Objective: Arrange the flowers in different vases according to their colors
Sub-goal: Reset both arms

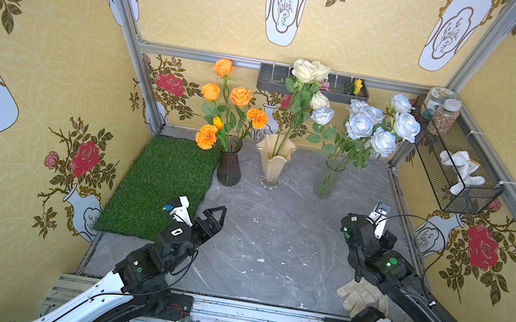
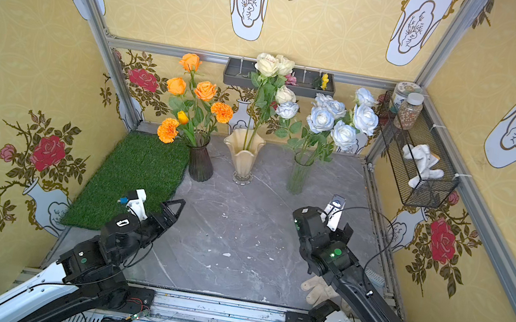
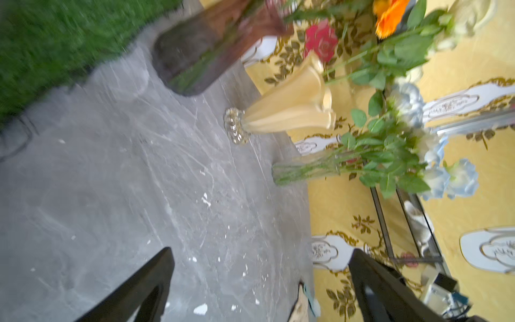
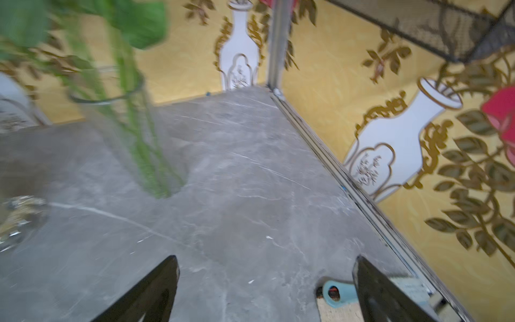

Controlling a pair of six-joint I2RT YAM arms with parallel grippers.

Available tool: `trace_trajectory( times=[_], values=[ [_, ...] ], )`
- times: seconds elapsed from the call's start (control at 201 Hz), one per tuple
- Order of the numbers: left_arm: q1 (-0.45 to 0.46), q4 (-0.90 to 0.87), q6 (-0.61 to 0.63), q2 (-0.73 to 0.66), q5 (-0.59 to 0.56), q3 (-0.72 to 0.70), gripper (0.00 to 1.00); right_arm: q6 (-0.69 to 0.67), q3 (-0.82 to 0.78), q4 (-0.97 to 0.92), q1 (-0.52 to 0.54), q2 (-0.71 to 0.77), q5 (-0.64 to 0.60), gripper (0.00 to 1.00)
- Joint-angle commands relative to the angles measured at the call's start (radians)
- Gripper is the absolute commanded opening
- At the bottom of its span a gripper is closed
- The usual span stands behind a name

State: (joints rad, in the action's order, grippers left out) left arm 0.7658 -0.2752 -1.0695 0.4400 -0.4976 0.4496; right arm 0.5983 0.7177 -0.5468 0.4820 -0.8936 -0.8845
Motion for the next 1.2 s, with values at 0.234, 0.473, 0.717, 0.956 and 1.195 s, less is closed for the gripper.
trace_trajectory(
  times=[0.234,0.473,0.717,0.956,1.195],
  values=[
    [-0.110,0.200,0.484,0.186,-0.706,0.037,1.00,-0.087,-0.148,0.443,-0.318,-0.169,0.193,0.97],
    [-0.689,0.432,0.601,0.419,-0.244,0.016,1.00,-0.250,-0.280,0.862,-0.321,-0.288,0.090,0.97],
    [-0.705,0.985,0.885,0.758,-0.187,-0.071,1.00,-0.449,-0.411,1.302,-0.320,-0.321,0.236,0.97],
    [-0.714,1.143,0.895,0.850,-0.156,-0.107,1.00,-0.717,-0.546,1.788,-0.211,-0.418,0.201,0.97],
    [-0.663,0.873,0.901,0.640,-0.168,-0.102,1.00,-0.537,-0.595,1.306,-0.266,-0.110,0.257,0.97]
  ],
)
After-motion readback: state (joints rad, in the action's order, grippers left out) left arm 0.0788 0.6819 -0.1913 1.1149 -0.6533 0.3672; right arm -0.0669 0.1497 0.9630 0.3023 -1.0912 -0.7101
